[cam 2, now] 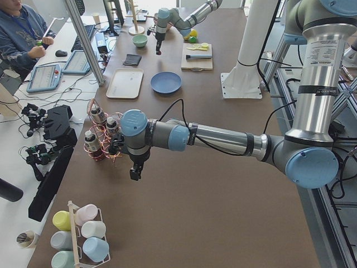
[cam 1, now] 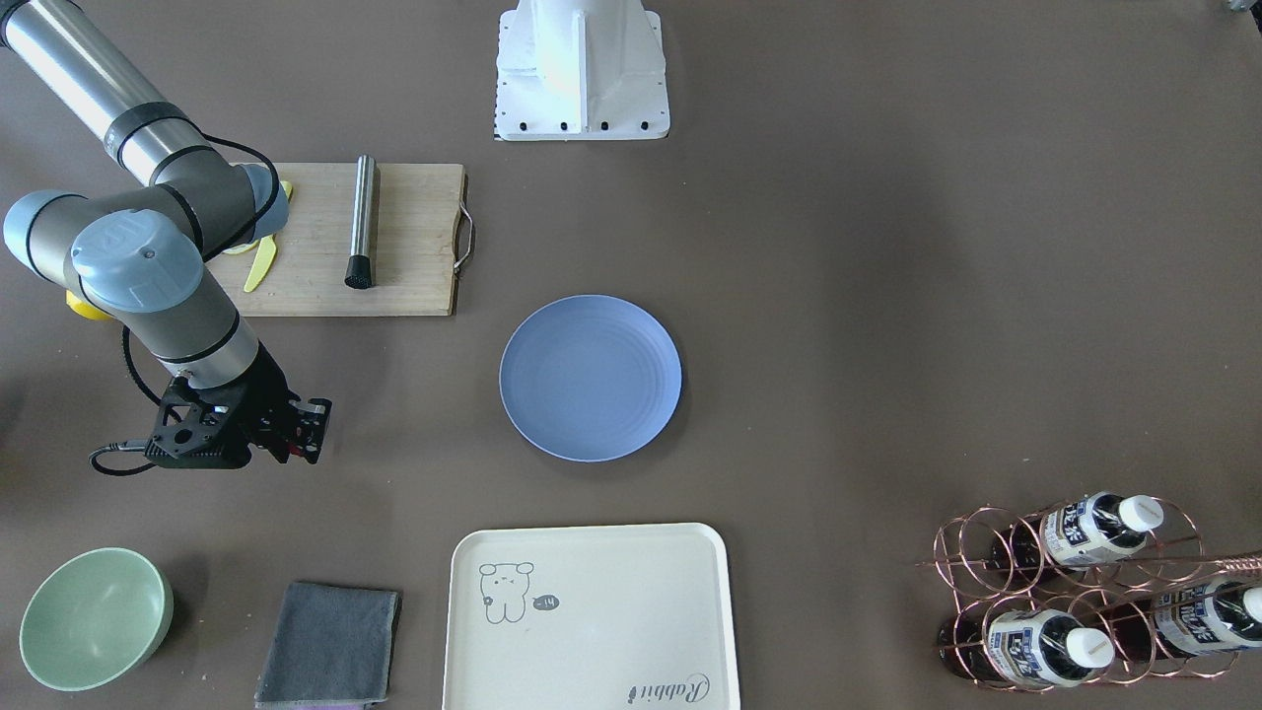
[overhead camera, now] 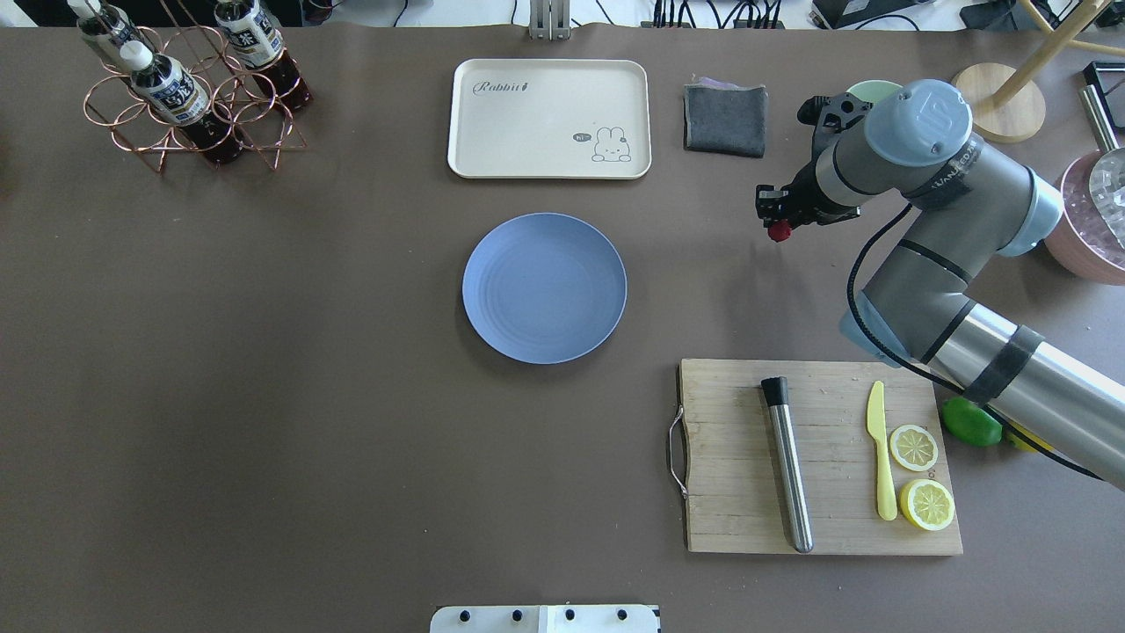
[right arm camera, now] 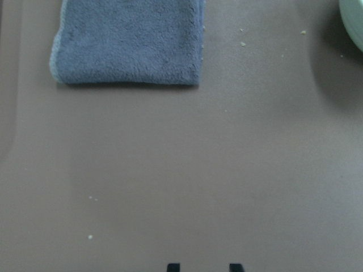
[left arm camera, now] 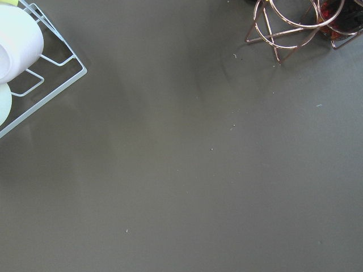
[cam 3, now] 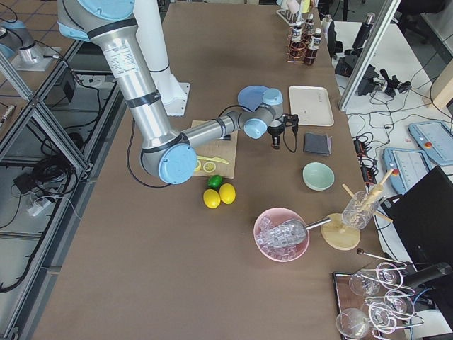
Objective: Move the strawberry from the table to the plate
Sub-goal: 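Carry the strawberry with the right gripper over the blue plate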
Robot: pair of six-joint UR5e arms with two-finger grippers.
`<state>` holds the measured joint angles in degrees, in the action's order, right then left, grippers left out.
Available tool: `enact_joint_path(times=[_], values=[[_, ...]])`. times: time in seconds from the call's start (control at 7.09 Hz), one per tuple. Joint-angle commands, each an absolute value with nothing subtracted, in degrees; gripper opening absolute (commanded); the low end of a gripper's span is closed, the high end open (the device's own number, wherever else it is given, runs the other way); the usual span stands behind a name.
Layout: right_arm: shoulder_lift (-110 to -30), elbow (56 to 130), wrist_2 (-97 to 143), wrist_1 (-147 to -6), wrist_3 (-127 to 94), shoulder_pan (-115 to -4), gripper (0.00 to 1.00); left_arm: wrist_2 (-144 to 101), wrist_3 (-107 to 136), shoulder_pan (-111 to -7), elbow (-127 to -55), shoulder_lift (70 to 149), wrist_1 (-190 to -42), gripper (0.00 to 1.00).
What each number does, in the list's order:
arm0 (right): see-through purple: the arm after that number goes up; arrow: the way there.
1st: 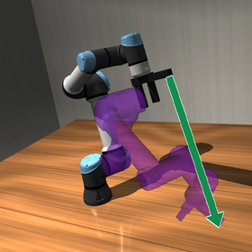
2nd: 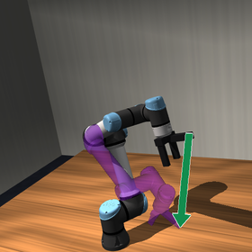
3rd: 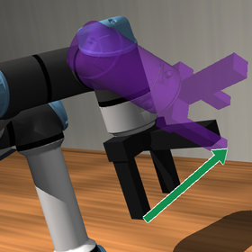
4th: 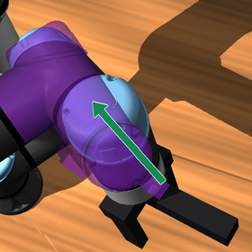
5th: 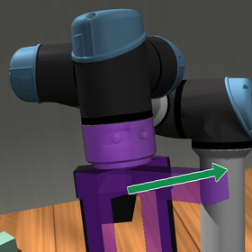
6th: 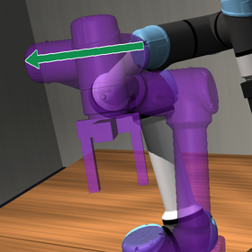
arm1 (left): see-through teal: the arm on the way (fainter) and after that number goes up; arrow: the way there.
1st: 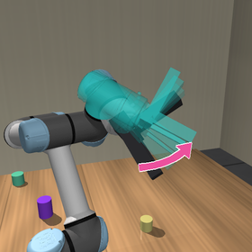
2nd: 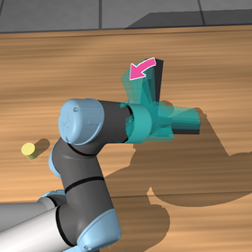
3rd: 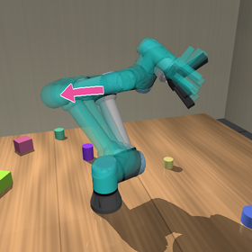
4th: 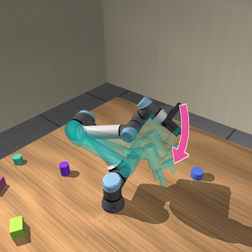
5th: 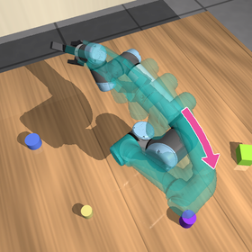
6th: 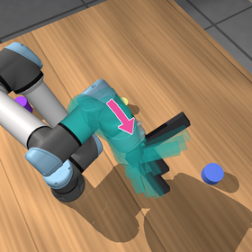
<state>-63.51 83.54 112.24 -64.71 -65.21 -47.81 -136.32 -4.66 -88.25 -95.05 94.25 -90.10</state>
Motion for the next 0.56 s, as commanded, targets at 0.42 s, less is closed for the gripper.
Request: enact_joint_path(times=[0.42], values=[[-43.1, 84.3, 102.4, -83.3, -91.7, -35.1, 0.0, -137.5, -4.7, -88.2, -94.8, 94.0, -90.0, 0.98]])
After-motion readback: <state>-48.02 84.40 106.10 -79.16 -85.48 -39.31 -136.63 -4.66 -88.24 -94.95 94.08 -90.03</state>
